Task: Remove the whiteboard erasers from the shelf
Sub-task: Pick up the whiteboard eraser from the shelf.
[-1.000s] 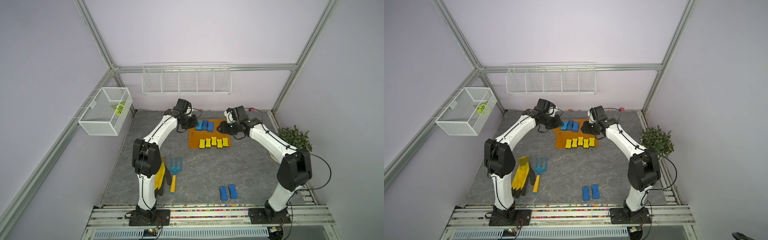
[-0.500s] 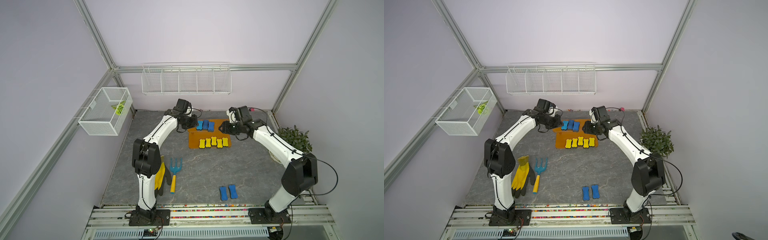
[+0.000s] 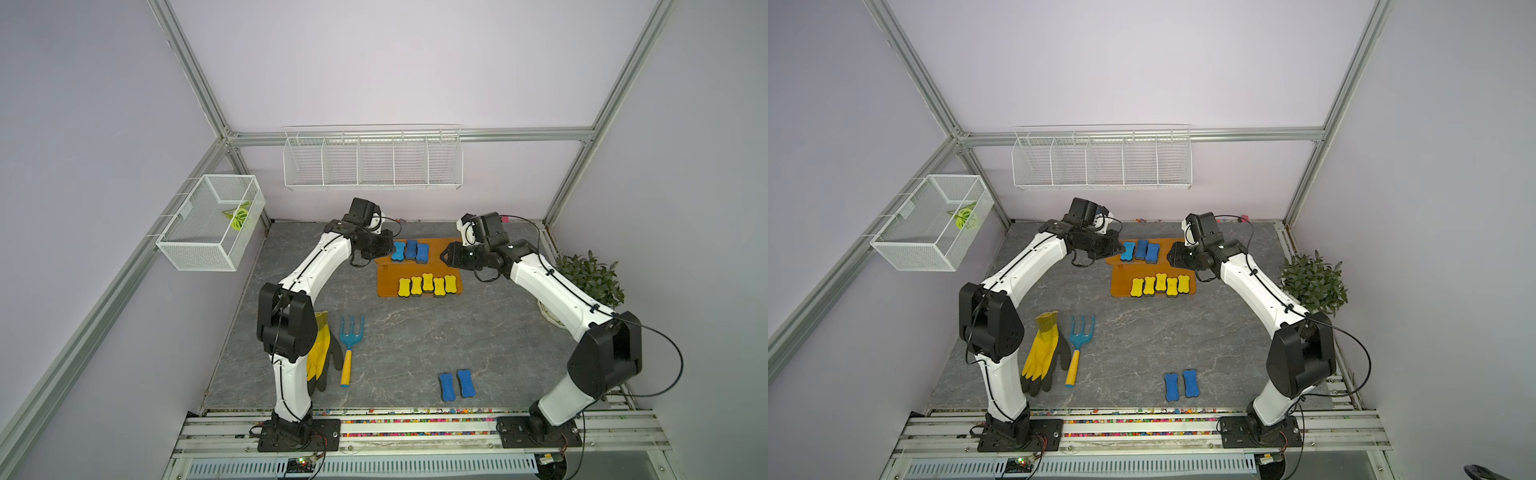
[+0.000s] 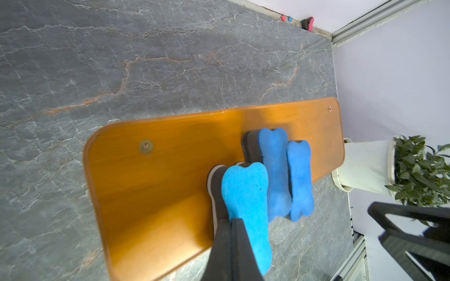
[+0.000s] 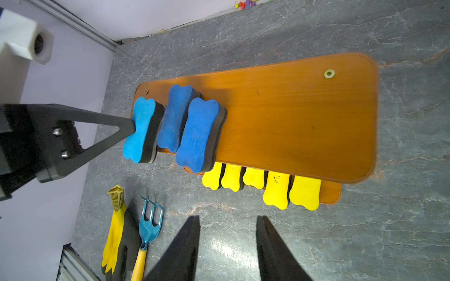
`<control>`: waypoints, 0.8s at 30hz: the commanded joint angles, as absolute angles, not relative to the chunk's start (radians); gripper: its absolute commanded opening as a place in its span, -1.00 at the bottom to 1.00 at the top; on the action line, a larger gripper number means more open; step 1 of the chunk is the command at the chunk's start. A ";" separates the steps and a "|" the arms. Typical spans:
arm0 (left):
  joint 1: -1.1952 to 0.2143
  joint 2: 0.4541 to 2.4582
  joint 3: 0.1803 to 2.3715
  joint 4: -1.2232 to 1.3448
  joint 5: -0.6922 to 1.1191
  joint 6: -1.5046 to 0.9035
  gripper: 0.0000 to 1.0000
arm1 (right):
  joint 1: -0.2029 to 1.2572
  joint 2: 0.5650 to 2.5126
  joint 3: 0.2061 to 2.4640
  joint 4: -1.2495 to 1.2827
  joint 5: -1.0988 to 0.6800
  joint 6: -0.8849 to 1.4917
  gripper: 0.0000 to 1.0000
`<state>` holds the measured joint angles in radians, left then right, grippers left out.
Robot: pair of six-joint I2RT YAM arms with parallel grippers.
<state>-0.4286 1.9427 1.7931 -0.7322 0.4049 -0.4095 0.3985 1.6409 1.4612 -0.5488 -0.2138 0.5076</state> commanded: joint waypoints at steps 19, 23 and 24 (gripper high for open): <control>-0.561 1.322 1.035 -0.498 0.302 -0.643 -1.00 | 0.466 1.404 1.307 -0.608 -0.172 0.459 -0.11; -0.627 1.199 0.814 -0.443 0.263 -0.696 -1.00 | 0.525 1.343 1.249 -0.610 -0.172 0.459 -0.12; -0.639 1.167 0.748 -0.411 0.257 -0.716 -1.00 | 0.548 1.331 1.243 -0.618 -0.168 0.460 -0.12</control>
